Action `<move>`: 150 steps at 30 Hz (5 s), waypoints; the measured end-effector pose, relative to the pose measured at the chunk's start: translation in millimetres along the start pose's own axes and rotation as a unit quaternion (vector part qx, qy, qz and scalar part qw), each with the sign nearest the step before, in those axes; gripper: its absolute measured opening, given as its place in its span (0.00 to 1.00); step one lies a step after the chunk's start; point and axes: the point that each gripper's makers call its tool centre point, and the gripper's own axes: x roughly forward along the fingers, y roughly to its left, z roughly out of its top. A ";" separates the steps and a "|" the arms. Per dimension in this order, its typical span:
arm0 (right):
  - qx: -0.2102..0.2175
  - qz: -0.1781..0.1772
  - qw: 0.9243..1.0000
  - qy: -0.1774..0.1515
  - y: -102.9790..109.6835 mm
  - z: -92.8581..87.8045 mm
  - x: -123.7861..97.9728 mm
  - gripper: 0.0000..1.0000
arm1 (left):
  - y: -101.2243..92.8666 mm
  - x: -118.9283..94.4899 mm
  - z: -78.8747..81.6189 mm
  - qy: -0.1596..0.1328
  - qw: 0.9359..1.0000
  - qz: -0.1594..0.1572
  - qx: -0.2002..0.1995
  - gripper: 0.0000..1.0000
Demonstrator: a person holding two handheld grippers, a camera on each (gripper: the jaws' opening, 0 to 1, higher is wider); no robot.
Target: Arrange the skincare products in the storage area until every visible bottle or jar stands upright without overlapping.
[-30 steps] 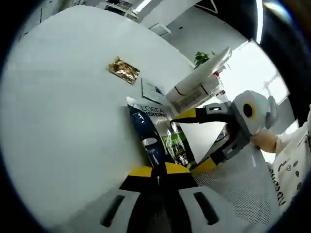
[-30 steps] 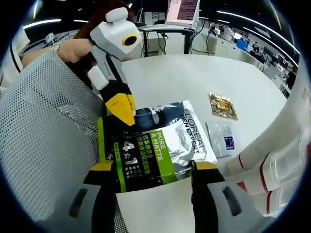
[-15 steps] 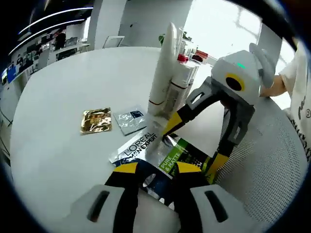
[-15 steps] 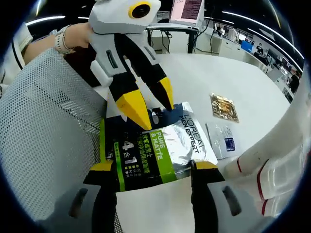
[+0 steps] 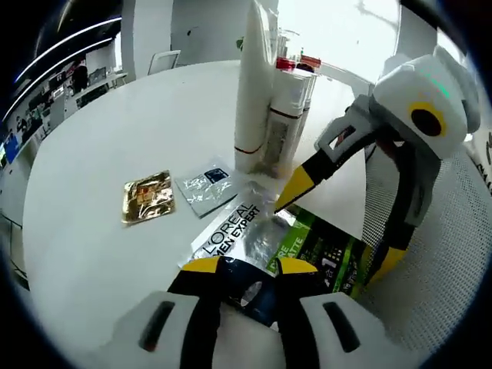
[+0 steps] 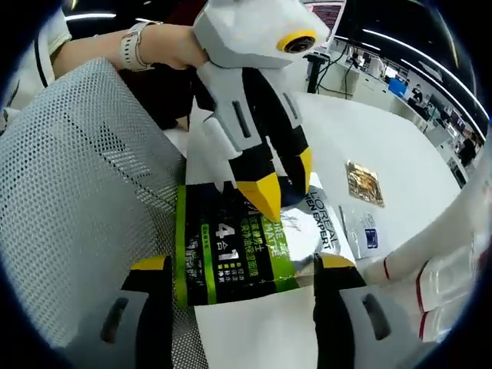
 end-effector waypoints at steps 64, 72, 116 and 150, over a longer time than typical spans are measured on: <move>0.054 -0.069 0.996 -0.011 -41.6 2.2 -13.2 0.12 | 67.6 31.6 41.6 -0.022 0.999 0.036 0.006 0.19; 0.047 -0.081 0.996 0.009 -49.8 -10.2 -10.0 0.07 | 68.3 32.9 43.4 -0.025 0.999 0.036 0.004 0.19; 0.037 -0.107 0.993 -0.032 -52.4 11.1 -49.5 0.10 | 42.7 -6.0 58.6 -0.031 0.998 0.052 0.032 0.23; 0.161 -0.247 0.948 -0.116 -63.6 -6.9 -166.5 0.56 | -15.3 -88.3 56.0 -0.091 0.992 0.083 -0.031 0.51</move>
